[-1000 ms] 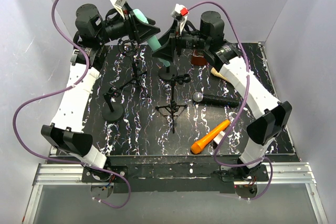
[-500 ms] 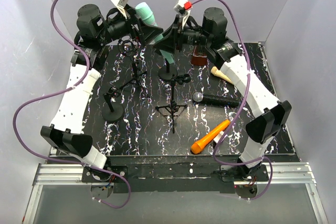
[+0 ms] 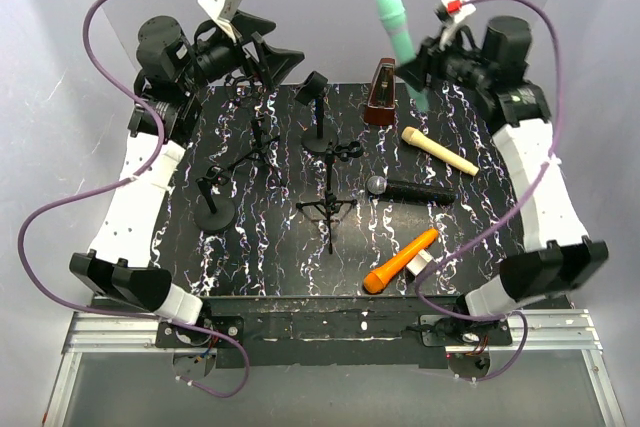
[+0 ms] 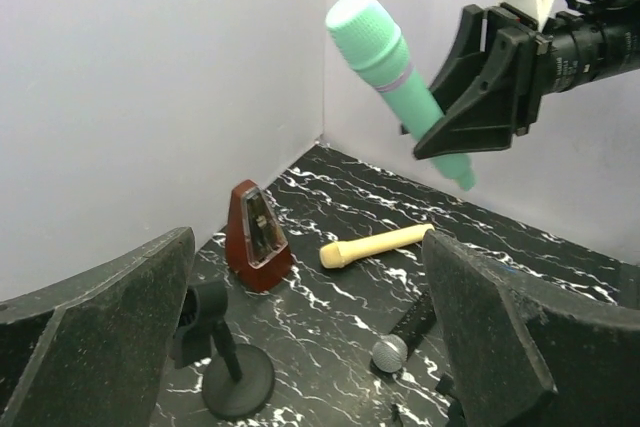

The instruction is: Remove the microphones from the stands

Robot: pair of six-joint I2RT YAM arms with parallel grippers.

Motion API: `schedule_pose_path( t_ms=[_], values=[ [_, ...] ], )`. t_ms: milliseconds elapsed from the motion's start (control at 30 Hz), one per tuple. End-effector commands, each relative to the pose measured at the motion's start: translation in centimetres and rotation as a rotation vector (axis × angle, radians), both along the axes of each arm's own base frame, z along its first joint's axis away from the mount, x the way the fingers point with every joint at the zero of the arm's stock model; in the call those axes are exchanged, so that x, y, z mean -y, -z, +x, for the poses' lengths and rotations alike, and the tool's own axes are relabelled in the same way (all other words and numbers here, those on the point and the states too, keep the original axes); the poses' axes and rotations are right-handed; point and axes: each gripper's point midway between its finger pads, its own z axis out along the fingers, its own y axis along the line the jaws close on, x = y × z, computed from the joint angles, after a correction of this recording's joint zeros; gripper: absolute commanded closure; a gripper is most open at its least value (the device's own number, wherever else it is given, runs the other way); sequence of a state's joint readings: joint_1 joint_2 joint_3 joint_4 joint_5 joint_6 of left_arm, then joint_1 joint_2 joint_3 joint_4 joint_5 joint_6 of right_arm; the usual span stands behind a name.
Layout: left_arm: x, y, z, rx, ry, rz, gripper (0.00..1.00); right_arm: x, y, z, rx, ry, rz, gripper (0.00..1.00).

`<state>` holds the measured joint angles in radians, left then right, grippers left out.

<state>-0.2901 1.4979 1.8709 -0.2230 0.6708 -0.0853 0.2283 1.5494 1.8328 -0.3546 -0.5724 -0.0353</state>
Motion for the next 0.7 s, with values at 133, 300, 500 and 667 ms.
schedule_pose_path(
  t_ms=[133, 300, 500, 667],
  values=[
    [0.3, 1.3, -2.4, -0.02, 0.068, -0.002, 0.04, 15.5, 13.5, -3.9, -0.15, 0.119, -0.498, 0.85],
    [-0.4, 3.8, -0.1, -0.084, -0.023, 0.112, 0.04, 18.4, 20.4, -2.6, -0.121, -0.028, -0.714, 0.87],
    [0.9, 5.2, -1.0, 0.001, -0.061, 0.307, 0.03, 18.5, 27.9, -0.9, -0.21, -0.205, -0.876, 0.9],
    [1.3, 5.5, -1.2, -0.01, -0.052, 0.31, 0.03, 18.2, 31.9, 1.5, -0.193, -0.3, -1.022, 0.9]
  ],
)
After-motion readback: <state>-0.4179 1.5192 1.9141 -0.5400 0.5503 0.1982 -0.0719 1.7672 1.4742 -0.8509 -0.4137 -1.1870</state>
